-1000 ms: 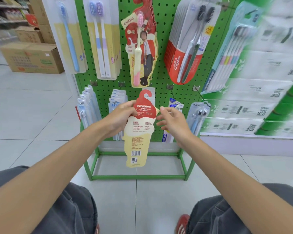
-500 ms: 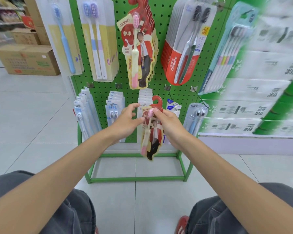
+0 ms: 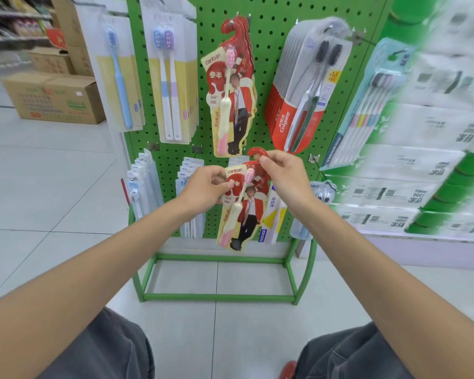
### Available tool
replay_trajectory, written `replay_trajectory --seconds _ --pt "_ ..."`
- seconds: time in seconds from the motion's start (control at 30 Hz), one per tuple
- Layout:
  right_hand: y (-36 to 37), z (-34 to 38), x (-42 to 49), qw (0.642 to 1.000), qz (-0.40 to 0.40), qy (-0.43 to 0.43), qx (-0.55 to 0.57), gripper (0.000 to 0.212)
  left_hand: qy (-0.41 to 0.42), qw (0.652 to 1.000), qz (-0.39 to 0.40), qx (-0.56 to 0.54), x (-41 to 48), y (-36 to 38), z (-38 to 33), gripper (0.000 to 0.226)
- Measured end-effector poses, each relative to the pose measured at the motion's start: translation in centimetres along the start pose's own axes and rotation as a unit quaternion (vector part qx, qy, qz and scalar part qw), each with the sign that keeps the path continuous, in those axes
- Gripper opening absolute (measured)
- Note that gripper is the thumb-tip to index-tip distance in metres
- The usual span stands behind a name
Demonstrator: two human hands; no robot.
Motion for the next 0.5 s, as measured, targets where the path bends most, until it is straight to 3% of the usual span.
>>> replay_trajectory --seconds 0.13,0.27,0.37,0.5 --pt "-1.5 4.7 1.7 0.989 0.003 -0.098 -0.106 0.019 0.024 0.999 -0.007 -0.021 0.4 -1.6 -3.3 0.011" --pt "-3.1 10.5 2.7 0.98 -0.005 -0.141 -0.14 0.016 0.072 0.997 -0.024 -0.01 0.9 -3.4 -7.5 0.006" --pt "-4.5 14.9 4.2 0.976 -0.031 -0.163 -0.139 0.017 0.112 0.989 -0.091 0.009 2.0 -4.7 -10.9 0.028" --pt "-6.3 19.7 7.6 0.968 -0.081 -0.182 -0.153 0.02 0.15 0.972 -0.179 0.007 4.5 -6.1 -14.7 0.029"
Point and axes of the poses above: each hand's wrist, its own x-axis towards the middle knuckle, its own y-axis out of the palm, z = x × y, the point moved 2 cm from there along x, towards the middle knuckle, and after that the axes turned 10 degrees about -z, right-handed, at the moved point
